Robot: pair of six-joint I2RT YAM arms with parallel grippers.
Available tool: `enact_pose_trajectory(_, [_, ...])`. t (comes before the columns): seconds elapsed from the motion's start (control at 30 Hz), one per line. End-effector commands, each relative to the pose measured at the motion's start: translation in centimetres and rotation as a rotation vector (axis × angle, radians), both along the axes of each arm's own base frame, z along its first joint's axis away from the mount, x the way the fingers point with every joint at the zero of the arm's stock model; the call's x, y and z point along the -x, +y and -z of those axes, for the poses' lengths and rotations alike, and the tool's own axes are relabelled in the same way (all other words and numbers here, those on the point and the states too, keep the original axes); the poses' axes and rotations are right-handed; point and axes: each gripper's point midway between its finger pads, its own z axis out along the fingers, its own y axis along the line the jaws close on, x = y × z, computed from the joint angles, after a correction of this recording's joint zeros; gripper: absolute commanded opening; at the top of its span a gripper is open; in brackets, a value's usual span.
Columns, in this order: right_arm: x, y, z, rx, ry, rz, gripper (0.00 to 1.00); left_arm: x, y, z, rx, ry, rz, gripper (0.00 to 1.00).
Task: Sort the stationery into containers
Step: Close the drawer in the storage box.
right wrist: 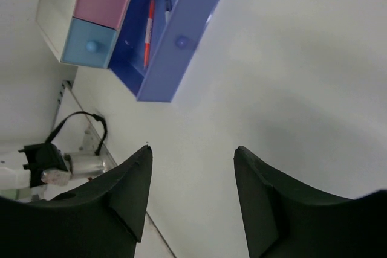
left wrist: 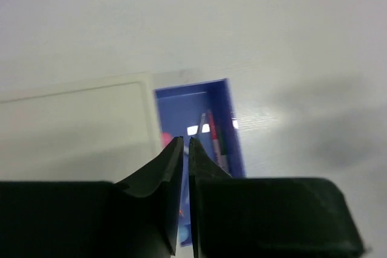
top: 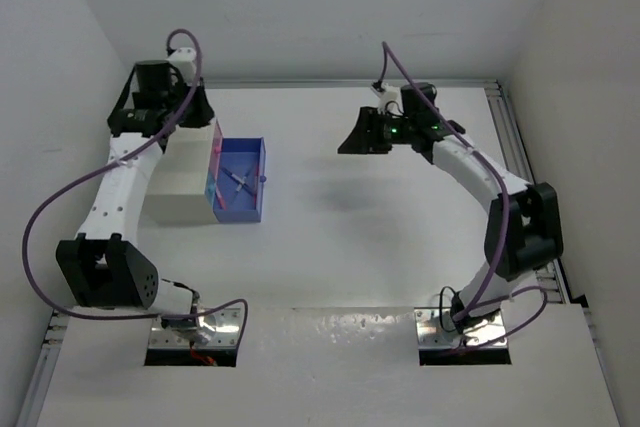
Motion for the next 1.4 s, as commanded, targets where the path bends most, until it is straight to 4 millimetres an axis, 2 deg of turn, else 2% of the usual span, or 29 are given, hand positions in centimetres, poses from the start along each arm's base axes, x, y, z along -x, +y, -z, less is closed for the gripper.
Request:
enact_pose_trajectory(0.0, [-2.3, 4.6, -1.0, -0.082, -0.009, 0.022, 0.55, 0.7, 3.7, 0.9, -0.003, 0.048, -0.068, 0.14])
enact_pose_trajectory(0.03, [-2.0, 6.6, -1.5, -0.107, 0.009, 0.004, 0.51, 1.0, 4.4, 1.1, -0.006, 0.053, -0.084, 0.12])
enact_pose_trajectory(0.07, [-2.2, 7.7, -1.4, -0.126, 0.008, -0.003, 0.46, 1.3, 5.6, 1.6, -0.010, 0.064, -0.109, 0.09])
enact_pose_trajectory(0.1, [-1.5, 9.6, 0.0, -0.127, 0.047, -0.028, 0.41, 1.7, 6.1, 1.8, -0.013, 0.075, -0.118, 0.06])
enact_pose_trajectory(0.13, [-1.6, 10.6, 0.0, -0.154, 0.066, -0.022, 0.31, 2.0, 6.4, 2.1, -0.018, 0.086, -0.123, 0.05])
enact_pose_trajectory(0.17, [-1.6, 11.6, 0.1, -0.170, 0.063, -0.033, 0.27, 2.3, 7.1, 2.5, -0.033, 0.096, -0.137, 0.04])
enact_pose_trajectory(0.2, [-1.5, 13.0, 1.5, -0.167, 0.104, -0.039, 0.17, 2.6, 7.4, 2.8, -0.039, 0.108, -0.143, 0.04])
enact_pose_trajectory(0.37, [-1.2, 16.3, 5.9, -0.146, 0.218, -0.012, 0.00, 3.2, 8.0, 4.7, -0.048, 0.165, -0.129, 0.05])
enact_pose_trajectory(0.4, [-0.7, 17.4, 6.1, -0.152, 0.236, -0.021, 0.00, 3.4, 8.0, 5.3, -0.044, 0.175, -0.129, 0.05])
enact_pose_trajectory(0.43, [-0.6, 18.1, 7.5, -0.143, 0.263, -0.024, 0.00, 3.4, 8.2, 5.6, -0.040, 0.181, -0.133, 0.05])
enact_pose_trajectory(0.47, [-0.4, 19.1, 7.5, -0.153, 0.279, -0.026, 0.00, 3.6, 8.2, 6.2, -0.037, 0.194, -0.135, 0.05])
enact_pose_trajectory(0.53, [-0.4, 20.0, 8.5, -0.157, 0.294, -0.031, 0.00, 3.6, 8.6, 6.6, -0.038, 0.206, -0.148, 0.05])
enact_pose_trajectory(0.6, [-0.6, 21.0, 8.6, -0.164, 0.302, -0.023, 0.00, 3.6, 8.6, 7.1, -0.034, 0.217, -0.148, 0.06])
enact_pose_trajectory(0.63, [-0.8, 21.1, 9.6, -0.157, 0.318, -0.010, 0.00, 3.7, 8.8, 7.3, -0.026, 0.223, -0.149, 0.08])
enact_pose_trajectory(0.73, [-0.8, 21.9, 10.4, -0.188, 0.382, 0.019, 0.00, 3.6, 8.4, 7.6, 0.000, 0.229, -0.127, 0.10])
enact_pose_trajectory(0.77, [-0.4, 22.3, 11.3, -0.184, 0.404, 0.018, 0.00, 3.5, 8.3, 7.5, 0.007, 0.225, -0.120, 0.11])
enact_pose_trajectory(0.83, [-0.5, 23.1, 11.4, -0.200, 0.410, 0.016, 0.00, 3.4, 8.1, 8.0, 0.017, 0.236, -0.115, 0.11])
enact_pose_trajectory(0.87, [-0.2, 23.5, 12.2, -0.196, 0.422, 0.008, 0.00, 3.4, 8.1, 8.2, 0.018, 0.240, -0.117, 0.11])
enact_pose_trajectory(0.9, [-0.3, 24.0, 11.7, -0.212, 0.419, 0.002, 0.00, 3.5, 8.1, 8.8, 0.022, 0.257, -0.118, 0.11])
enact_pose_trajectory(1.03, [-0.4, 25.5, 12.0, -0.240, 0.427, -0.006, 0.00, 4.2, 8.3, 10.7, 0.028, 0.314, -0.124, 0.11])
enact_pose_trajectory(1.23, [-0.8, 27.4, 12.3, -0.327, 0.459, -0.004, 0.00, 4.7, 7.9, 11.5, 0.042, 0.337, -0.100, 0.12])
enact_pose_trajectory(1.33, [-0.2, 28.9, 12.3, -0.362, 0.467, -0.021, 0.00, 5.2, 7.8, 12.6, 0.031, 0.359, -0.076, 0.12])
enact_pose_trajectory(1.37, [-0.3, 29.5, 11.7, -0.382, 0.462, -0.025, 0.00, 5.4, 7.7, 13.0, 0.035, 0.367, -0.067, 0.12])
